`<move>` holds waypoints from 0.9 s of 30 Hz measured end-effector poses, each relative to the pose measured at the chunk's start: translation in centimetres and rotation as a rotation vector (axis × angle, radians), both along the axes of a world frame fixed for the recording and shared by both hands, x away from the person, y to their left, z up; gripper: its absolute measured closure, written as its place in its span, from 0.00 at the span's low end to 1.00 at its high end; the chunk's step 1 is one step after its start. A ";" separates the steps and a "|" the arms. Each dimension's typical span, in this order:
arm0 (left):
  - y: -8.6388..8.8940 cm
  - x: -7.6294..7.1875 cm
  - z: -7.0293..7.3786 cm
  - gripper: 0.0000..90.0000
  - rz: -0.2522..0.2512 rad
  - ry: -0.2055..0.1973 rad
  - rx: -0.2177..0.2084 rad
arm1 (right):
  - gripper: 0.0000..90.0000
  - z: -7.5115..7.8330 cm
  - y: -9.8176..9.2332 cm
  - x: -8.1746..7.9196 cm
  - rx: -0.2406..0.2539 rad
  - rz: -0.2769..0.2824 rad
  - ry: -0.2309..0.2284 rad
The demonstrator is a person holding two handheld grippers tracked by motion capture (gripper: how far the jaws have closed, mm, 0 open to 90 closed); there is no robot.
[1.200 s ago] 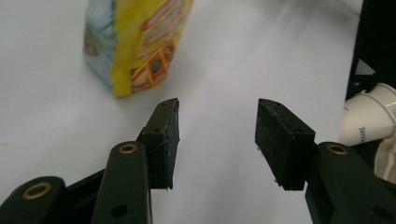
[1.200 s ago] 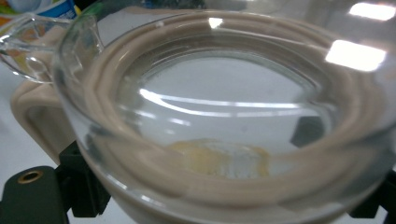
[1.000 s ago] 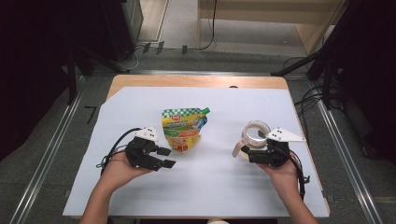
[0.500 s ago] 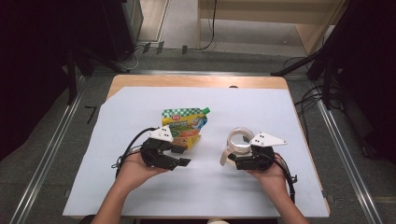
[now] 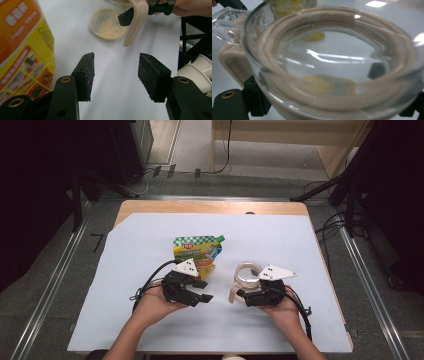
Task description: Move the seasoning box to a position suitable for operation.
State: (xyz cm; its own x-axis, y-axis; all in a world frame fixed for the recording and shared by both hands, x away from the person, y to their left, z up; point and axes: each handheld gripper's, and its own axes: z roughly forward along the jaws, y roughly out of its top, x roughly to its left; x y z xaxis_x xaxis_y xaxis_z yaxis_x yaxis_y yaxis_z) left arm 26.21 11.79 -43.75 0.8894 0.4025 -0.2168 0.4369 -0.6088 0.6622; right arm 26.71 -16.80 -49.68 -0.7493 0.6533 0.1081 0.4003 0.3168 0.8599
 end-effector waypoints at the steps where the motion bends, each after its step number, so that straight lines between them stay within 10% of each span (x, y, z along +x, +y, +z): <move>1: -0.2 -0.1 -0.1 0.53 -0.005 -0.002 0.004 | 0.13 -0.1 0.1 0.0 0.004 0.004 0.003; 17: -1.6 0.2 -0.9 0.55 -0.032 0.009 0.022 | 0.12 -0.6 0.7 -0.4 -0.052 0.051 -0.008; 27: -2.7 0.8 -0.7 0.66 -0.049 0.011 0.028 | 0.09 0.1 -0.4 -0.5 -0.068 0.066 0.080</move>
